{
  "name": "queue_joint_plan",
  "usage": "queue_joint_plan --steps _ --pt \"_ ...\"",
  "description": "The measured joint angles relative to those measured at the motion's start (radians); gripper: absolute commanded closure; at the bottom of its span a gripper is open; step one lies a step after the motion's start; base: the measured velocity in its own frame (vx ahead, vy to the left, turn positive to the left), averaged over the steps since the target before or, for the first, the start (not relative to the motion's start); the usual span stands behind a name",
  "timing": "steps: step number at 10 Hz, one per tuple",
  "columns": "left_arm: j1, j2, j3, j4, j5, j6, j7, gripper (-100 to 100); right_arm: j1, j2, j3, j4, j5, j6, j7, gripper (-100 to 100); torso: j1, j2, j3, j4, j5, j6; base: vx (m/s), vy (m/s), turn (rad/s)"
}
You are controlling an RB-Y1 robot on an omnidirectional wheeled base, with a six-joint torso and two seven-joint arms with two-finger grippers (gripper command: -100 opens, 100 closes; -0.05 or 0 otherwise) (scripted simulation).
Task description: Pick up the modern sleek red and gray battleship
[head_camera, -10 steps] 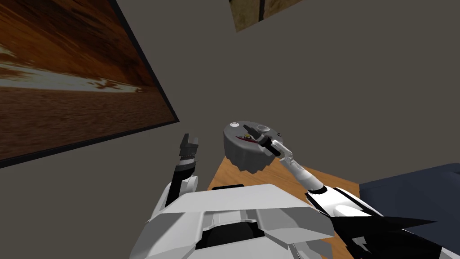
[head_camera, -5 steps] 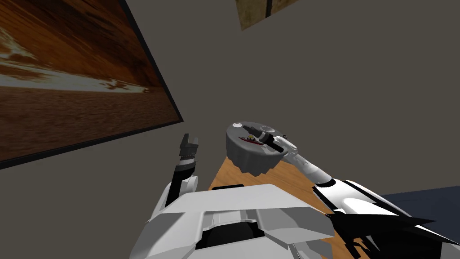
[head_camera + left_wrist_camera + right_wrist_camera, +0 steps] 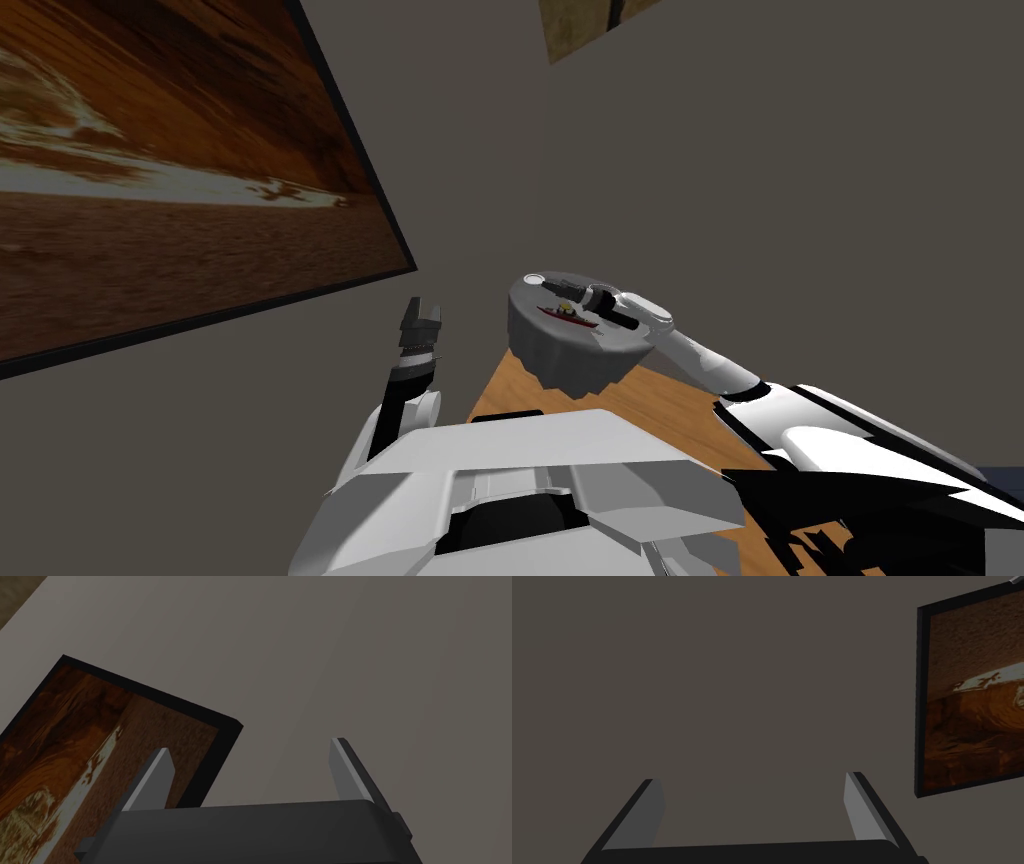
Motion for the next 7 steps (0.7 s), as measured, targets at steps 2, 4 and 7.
queue_joint_plan --steps 2,4,7 --pt "0.000 0.000 0.000 0.000 0.000 0.000 0.000 0 -0.027 -0.055 0.017 0.018 0.042 -0.011 -0.038 -100 0.000 0.001 0.000 0.000 0.000 0.000 0.023 0.014 0.095" --pt "0.000 0.000 0.000 0.000 0.000 0.000 0.000 0 -0.047 -0.116 0.027 0.031 0.082 -0.023 -0.079 -100 0.000 0.003 0.002 0.001 0.000 0.000 -0.024 0.016 0.116" --pt "0.000 0.000 0.000 0.000 0.000 0.000 0.000 0 -0.076 -0.187 0.051 0.055 0.144 -0.042 -0.131 -100 -0.001 0.004 0.002 0.001 0.000 0.001 -0.020 0.003 0.149"
